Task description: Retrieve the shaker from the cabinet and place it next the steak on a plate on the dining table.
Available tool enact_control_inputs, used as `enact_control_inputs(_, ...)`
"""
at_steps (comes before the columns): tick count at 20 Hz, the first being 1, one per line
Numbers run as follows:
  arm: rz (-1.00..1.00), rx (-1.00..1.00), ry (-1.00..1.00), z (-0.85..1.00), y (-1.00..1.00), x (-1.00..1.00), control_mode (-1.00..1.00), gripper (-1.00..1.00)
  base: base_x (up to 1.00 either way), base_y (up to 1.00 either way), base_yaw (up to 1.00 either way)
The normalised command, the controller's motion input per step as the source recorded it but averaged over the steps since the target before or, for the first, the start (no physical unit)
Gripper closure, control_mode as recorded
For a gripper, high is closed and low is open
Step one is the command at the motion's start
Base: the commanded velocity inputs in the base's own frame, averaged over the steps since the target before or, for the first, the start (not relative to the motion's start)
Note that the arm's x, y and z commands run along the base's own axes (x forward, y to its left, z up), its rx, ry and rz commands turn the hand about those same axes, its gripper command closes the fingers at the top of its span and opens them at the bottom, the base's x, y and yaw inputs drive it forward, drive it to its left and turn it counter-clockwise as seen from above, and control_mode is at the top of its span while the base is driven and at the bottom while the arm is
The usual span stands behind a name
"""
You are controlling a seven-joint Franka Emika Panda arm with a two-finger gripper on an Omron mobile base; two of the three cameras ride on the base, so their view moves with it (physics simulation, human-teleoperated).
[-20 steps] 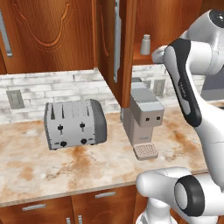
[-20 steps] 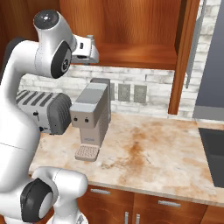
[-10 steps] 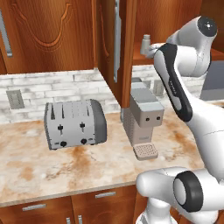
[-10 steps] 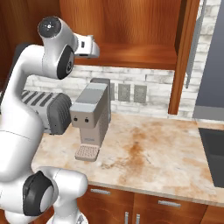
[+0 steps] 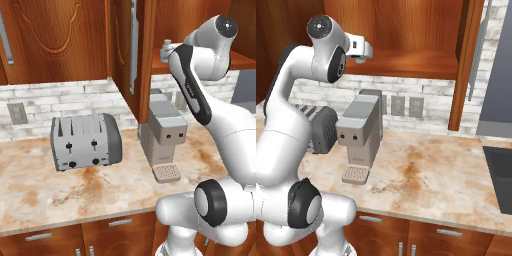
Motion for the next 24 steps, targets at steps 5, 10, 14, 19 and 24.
enact_control_inputs(5, 0.00, 0.00, 0.06, 0.05, 0.00, 0.44, -1.00, -1.00, 0.00, 0.00, 0.00)
enact_control_inputs(10, 0.00, 0.00, 0.05, 0.00, 0.00, 0.50, -1.00, -1.00, 0.00, 0.00, 0.00)
enact_control_inputs(14, 0.00, 0.01, 0.02, 0.00, 0.00, 0.46, -1.00, -1.00, 0.00, 0.00, 0.00)
enact_control_inputs(19, 0.00, 0.00, 0.00, 0.00, 0.00, 0.35, -1.00, -1.00, 0.00, 0.00, 0.00)
enact_control_inputs(24, 0.00, 0.00, 0.00, 0.00, 0.00, 0.10, -1.00, -1.00, 0.00, 0.00, 0.00)
